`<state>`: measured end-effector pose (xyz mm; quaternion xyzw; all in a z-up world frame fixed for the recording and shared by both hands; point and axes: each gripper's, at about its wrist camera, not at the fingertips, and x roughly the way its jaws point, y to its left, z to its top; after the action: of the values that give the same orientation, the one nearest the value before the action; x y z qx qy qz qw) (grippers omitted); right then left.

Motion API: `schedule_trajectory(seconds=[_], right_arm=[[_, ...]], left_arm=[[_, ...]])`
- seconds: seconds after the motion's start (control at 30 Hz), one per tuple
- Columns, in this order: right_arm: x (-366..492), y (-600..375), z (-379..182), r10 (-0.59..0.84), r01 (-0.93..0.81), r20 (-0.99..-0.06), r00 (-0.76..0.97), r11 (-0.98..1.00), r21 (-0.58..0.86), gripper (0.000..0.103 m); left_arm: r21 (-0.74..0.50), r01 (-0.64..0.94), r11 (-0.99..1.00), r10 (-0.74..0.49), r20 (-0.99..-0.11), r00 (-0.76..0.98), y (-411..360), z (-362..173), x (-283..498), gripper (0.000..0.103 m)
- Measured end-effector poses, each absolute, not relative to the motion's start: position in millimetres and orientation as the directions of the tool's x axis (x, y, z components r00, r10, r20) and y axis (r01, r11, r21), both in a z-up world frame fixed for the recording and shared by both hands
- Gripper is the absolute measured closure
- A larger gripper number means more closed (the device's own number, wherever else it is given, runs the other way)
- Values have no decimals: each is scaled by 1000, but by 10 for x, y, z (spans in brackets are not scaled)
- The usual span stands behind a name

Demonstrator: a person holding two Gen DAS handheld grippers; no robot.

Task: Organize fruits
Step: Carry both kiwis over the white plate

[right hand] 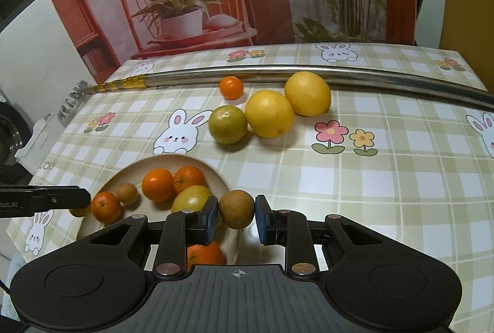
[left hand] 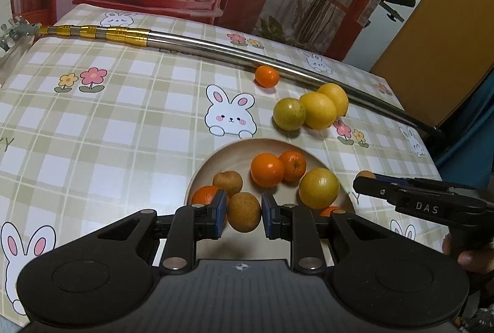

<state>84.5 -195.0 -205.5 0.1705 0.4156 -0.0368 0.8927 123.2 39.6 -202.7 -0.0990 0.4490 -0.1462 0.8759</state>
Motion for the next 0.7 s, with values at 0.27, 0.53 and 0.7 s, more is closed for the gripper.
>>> schedule_trajectory(seconds=[0.27,0.53,0.7], right_arm=[[749,-1877,-1987,90,183,-749,657,944,274,79],[586,-1766,-1965,110,157,-747,656,948,277,79],[502,-1740,-1975,114,166,-758,643,945,283,79]], left_arm=[[-299,170,939,-342,-756,559,412,-2025,1161,77],[-268,179,947,-321,-766,556,387,-2052,1083,77],[-265,186,946,-324,-769,551,399,-2069,1042,77]])
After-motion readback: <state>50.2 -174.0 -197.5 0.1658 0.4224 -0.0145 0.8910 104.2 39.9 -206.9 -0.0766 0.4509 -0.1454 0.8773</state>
